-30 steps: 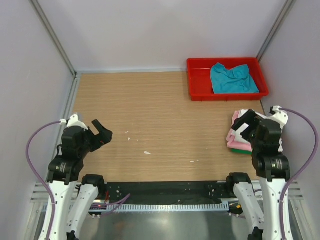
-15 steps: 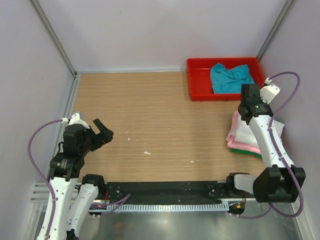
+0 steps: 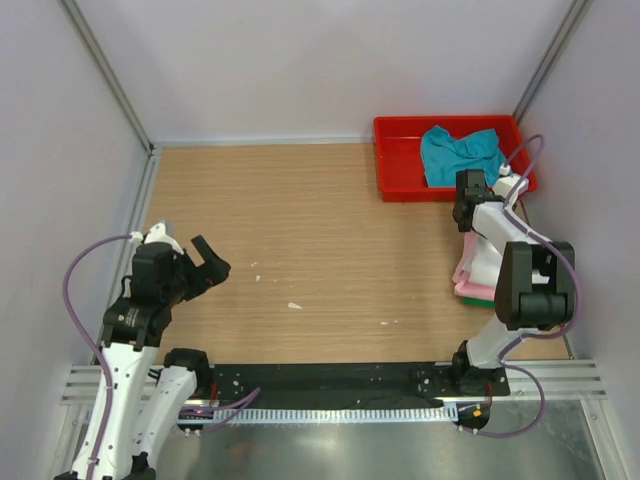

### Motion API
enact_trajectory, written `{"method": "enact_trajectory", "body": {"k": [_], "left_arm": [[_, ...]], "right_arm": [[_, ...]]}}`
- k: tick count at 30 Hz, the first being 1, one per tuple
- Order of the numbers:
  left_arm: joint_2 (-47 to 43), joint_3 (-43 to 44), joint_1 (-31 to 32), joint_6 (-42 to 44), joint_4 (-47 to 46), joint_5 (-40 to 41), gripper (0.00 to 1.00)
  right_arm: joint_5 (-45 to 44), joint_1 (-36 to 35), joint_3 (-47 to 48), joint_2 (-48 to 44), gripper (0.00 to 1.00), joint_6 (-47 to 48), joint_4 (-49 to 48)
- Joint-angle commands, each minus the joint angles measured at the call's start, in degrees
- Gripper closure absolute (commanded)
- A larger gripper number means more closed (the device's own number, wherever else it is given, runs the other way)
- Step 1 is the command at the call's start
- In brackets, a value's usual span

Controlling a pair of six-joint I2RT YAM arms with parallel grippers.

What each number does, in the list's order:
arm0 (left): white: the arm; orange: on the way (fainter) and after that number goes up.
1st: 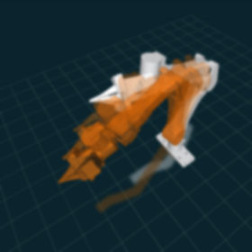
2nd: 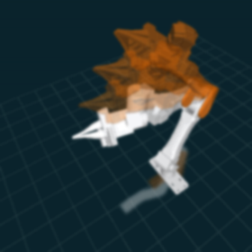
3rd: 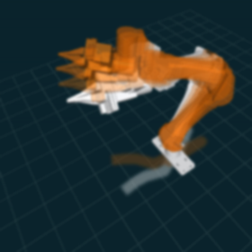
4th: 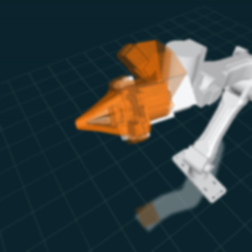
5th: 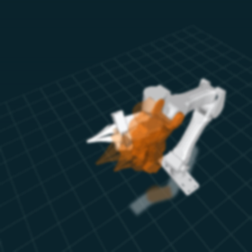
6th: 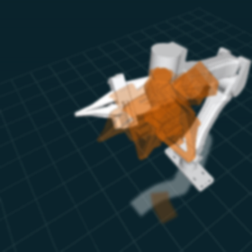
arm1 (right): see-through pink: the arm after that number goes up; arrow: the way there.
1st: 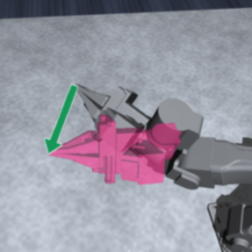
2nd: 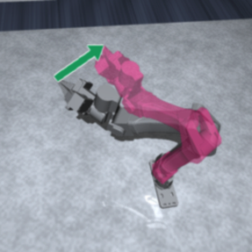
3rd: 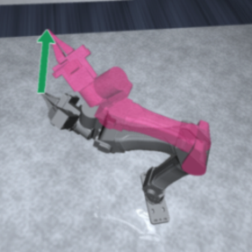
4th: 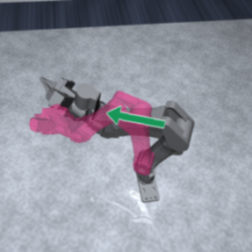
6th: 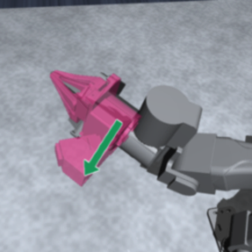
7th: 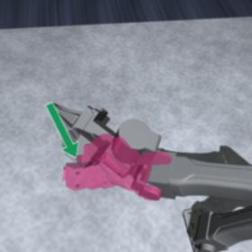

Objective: Fold and stack the t-shirts
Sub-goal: Neatly place the folded tshirt to the corner

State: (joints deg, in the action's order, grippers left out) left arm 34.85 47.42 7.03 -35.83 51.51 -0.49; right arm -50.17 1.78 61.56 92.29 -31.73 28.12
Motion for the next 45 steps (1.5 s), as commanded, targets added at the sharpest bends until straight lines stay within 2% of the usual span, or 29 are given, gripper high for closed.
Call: {"method": "enact_trajectory", "body": {"k": [1,8,13,15,19,20,23,24,28,31,32,35,39,42,45], "left_arm": [[-0.40,0.92,0.18,0.15,0.00,-0.39,0.00],[-4.00,0.13,0.09,-0.11,-1.23,-0.04,0.00],[-6.19,-0.13,0.09,-0.46,-1.41,0.05,0.00],[-6.46,-0.22,0.09,-0.55,-1.41,0.14,0.00],[-6.64,-0.13,0.09,-0.55,-1.50,0.14,0.00],[-6.55,-0.22,0.09,-0.55,-1.50,0.05,0.00],[-6.90,-0.31,0.09,-0.55,-1.50,0.14,0.00],[-6.99,-0.22,0.09,-0.55,-1.41,0.05,0.00],[-7.87,-0.31,0.09,-0.64,-1.58,0.14,0.00],[-8.48,-0.40,0.09,-0.73,-1.50,0.05,0.00],[-8.57,-0.48,0.09,-0.73,-1.67,0.14,0.00],[-8.66,-0.40,0.18,-0.73,-1.67,0.05,0.00],[-8.40,-0.48,0.09,-0.55,-1.85,0.23,0.00],[-8.13,-0.40,0.09,-0.47,-1.85,0.05,0.00],[-8.22,-0.40,0.18,-0.55,-1.76,0.05,0.00]], "right_arm": [[-5.28,0.06,3.99,3.85,0.74,0.17,-4.03],[-3.89,0.24,8.32,10.63,0.71,3.33,-5.61],[-1.61,0.24,6.73,11.42,0.66,5.09,-7.99],[0.94,0.24,6.82,11.16,0.60,5.36,-8.17],[2.80,0.15,10.22,9.49,0.33,8.60,-7.82],[2.63,0.24,11.73,8.96,0.21,10.09,-7.12],[2.54,0.24,18.14,7.65,0.04,12.47,-3.08],[2.45,0.24,19.37,7.03,0.00,12.39,-0.63],[4.02,2.60,21.41,3.25,0.00,9.67,5.09],[11.40,6.90,19.66,1.32,0.00,7.56,8.44],[15.42,10.49,18.61,0.79,0.00,7.56,8.18],[18.09,14.73,14.74,-0.88,0.00,8.52,5.55],[28.35,16.50,10.95,-1.68,0.00,12.74,-1.31],[30.13,16.59,11.91,0.78,0.00,14.41,-1.05],[28.20,16.94,12.09,4.12,0.00,15.73,-0.61]]}}
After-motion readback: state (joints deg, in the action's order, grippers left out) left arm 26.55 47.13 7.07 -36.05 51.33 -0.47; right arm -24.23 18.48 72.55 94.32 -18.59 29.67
